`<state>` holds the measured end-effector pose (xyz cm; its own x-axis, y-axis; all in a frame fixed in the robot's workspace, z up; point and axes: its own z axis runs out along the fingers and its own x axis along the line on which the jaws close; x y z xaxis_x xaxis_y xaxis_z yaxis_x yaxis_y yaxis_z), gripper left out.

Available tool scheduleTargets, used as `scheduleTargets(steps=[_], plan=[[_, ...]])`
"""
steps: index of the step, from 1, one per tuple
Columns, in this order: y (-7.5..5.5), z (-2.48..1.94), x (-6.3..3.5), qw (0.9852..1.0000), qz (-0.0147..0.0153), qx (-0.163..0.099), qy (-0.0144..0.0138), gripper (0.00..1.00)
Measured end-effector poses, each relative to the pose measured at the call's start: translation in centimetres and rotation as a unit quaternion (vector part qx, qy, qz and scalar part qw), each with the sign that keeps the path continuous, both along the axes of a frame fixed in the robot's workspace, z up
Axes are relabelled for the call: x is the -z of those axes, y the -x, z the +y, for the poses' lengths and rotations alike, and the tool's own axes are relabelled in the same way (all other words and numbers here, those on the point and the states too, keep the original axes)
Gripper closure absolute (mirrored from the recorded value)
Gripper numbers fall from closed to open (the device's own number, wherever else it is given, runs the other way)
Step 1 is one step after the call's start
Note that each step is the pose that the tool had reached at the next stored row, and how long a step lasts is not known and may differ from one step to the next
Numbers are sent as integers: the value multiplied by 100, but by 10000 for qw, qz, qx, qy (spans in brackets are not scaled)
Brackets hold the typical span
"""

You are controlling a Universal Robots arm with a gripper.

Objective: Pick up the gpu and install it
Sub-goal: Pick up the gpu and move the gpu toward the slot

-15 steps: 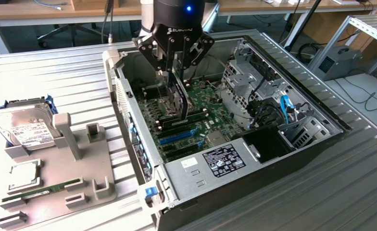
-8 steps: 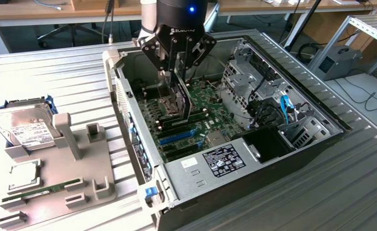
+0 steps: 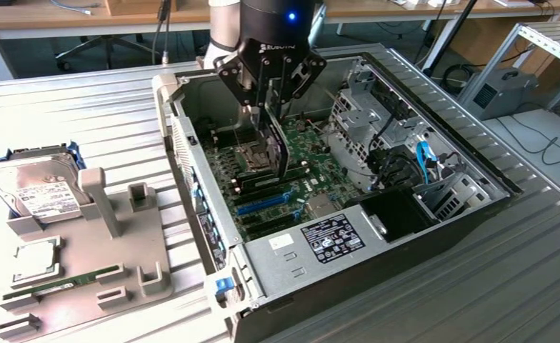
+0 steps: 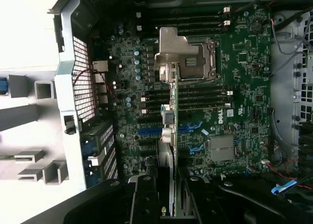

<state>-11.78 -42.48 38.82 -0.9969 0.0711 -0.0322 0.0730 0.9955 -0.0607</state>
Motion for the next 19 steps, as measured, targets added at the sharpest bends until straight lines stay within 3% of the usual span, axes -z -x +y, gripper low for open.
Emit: scheduleTargets(steps=[19], plan=[[-195, 27, 80, 10000, 0, 0, 34, 74]])
